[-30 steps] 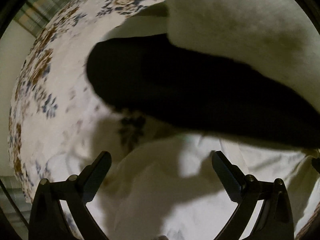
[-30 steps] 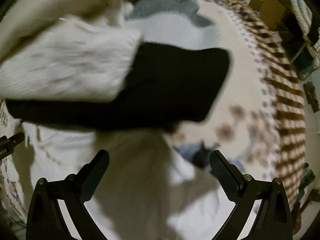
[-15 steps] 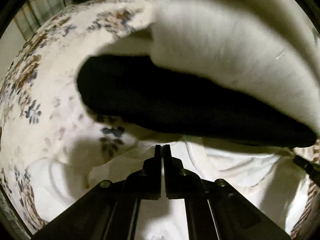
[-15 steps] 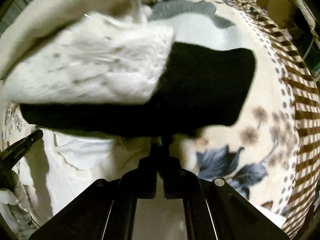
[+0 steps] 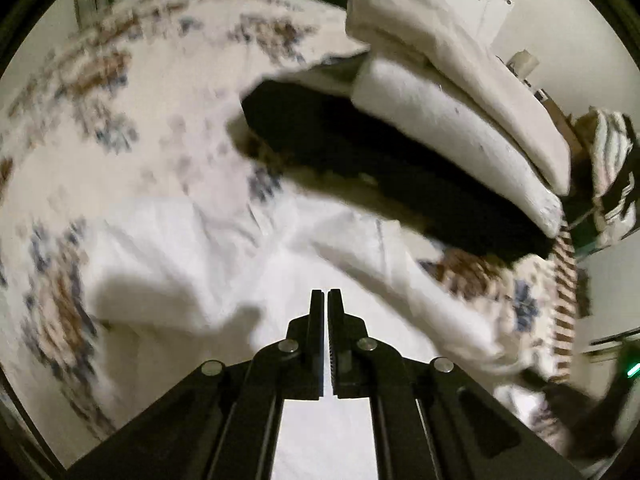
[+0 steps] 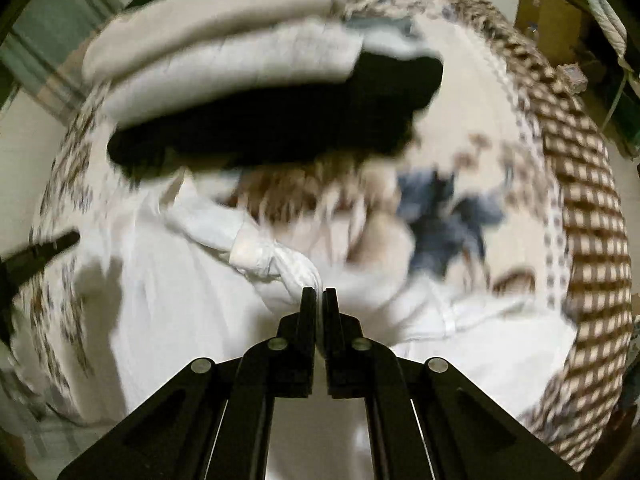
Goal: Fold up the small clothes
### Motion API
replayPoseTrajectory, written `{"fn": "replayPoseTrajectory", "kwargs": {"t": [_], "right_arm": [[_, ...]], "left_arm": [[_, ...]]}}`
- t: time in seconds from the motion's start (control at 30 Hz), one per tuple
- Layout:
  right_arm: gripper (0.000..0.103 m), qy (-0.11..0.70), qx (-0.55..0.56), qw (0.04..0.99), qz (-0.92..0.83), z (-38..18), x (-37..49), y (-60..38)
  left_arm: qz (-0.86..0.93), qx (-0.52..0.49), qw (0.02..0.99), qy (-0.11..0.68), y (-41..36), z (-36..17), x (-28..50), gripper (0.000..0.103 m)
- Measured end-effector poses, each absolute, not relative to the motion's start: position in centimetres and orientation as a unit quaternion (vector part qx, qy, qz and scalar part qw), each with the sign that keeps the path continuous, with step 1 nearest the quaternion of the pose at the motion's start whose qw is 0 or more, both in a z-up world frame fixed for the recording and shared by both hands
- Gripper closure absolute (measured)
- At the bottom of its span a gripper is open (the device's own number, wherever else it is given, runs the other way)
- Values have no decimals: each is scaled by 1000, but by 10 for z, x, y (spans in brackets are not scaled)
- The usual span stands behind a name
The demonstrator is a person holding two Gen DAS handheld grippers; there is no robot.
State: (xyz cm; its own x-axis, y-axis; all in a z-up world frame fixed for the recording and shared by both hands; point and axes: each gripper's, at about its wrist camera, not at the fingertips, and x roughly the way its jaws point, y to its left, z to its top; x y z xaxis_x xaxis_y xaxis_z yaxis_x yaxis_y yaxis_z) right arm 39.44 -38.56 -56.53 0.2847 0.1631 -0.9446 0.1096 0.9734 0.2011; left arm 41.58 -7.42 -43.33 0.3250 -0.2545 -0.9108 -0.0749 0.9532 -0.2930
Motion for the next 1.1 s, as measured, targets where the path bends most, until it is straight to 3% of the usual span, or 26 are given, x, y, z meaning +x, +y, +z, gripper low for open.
{"fn": "replayPoseTrajectory", "kwargs": {"t": [0.13, 0.17, 0.2, 0.23, 0.3, 0.33, 0.37, 0.53, 0.67, 0.77, 0.93, 1.1], "right_arm": [[99, 637, 74, 767, 36, -590, 346, -362], [99, 650, 66, 756, 39, -598, 342, -361], [99, 661, 65, 747, 32, -605, 337, -363], [97, 665, 78, 742, 28, -607, 334, -367], [81, 665, 122, 737, 15, -607, 327, -380], [62, 660, 150, 736, 4, -604, 324, -388], [55, 653, 180, 736, -2, -600, 320, -396], [53, 614, 287, 732, -66, -589, 307, -428], [53, 600, 347, 711, -115, -591, 305, -450], [53, 598, 367, 700, -132, -588, 308, -464], [53, 604, 363, 698, -128, -574, 305, -461], [53, 610, 343, 704, -121, -561, 301, -450]], "left_arm": [[-58, -200, 756, 621, -76, -457, 426, 92], [-54, -208, 749, 627, -81, -459, 427, 77], [-51, -214, 744, 631, -82, -461, 427, 54], [-52, -234, 738, 631, -85, -461, 430, 46], [-48, -255, 731, 631, -90, -461, 440, 42], [-47, -257, 727, 635, -94, -461, 446, 42], [-44, -253, 723, 642, -102, -463, 457, 42], [-5, -175, 707, 685, -146, -491, 495, 42], [21, -75, 699, 711, -176, -526, 511, 44], [17, -59, 725, 686, -175, -521, 507, 101], [1, -95, 780, 619, -139, -472, 471, 101], [21, -149, 770, 620, -73, -464, 408, 101]]}}
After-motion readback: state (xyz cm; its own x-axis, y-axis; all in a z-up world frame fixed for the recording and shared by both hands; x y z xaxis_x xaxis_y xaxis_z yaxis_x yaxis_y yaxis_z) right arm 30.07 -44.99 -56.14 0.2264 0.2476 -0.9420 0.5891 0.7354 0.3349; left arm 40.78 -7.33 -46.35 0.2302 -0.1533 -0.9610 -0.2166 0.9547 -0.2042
